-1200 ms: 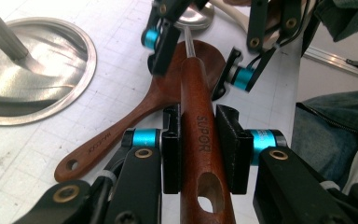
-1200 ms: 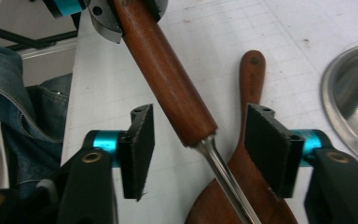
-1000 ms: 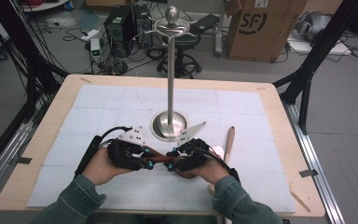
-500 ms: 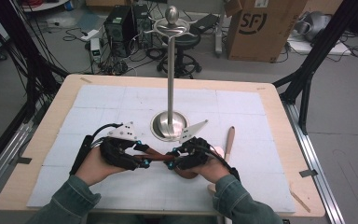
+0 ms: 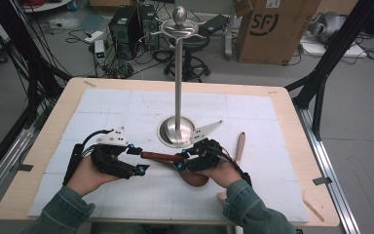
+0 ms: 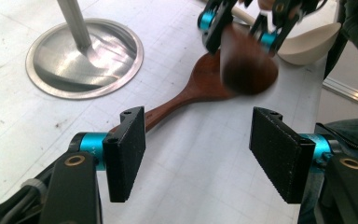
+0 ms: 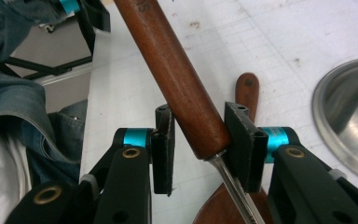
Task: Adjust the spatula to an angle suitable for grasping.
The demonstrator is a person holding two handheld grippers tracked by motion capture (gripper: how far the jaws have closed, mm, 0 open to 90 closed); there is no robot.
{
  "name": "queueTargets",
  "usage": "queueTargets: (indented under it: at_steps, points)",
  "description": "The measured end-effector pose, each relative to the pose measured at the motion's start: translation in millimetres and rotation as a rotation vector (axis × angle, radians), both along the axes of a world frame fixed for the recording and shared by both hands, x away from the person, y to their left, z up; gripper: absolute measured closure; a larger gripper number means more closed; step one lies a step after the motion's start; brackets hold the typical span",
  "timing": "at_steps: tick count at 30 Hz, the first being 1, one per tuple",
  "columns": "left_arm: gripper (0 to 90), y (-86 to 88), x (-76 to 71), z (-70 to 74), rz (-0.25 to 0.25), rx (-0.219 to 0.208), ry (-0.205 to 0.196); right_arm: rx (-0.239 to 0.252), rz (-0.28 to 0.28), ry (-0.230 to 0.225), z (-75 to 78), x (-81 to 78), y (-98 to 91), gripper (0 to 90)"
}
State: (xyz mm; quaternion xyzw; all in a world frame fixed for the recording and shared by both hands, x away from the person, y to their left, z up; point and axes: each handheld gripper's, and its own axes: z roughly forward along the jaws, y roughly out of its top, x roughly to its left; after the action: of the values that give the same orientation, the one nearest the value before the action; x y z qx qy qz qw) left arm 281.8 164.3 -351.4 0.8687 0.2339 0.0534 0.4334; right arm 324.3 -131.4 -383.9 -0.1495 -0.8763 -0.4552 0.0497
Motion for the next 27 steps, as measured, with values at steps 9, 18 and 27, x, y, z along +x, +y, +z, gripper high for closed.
queueTargets:
  at_steps: [9, 18, 27]
  points:
    - [36.6, 8.3, -1.5, -5.6, 0.017, -0.012, 0.004, 0.057, -0.041, 0.011, 14.1, 6.1, -7.5, 66.0]
    - [35.8, 10.5, -0.5, -12.8, 0.028, -0.004, 0.013, 0.098, -0.102, 0.007, 27.1, 12.5, -20.1, 66.8]
    - [35.7, 11.6, -0.8, -12.4, 0.032, -0.007, 0.010, 0.163, -0.173, -0.013, 44.5, 19.3, -33.3, 69.0]
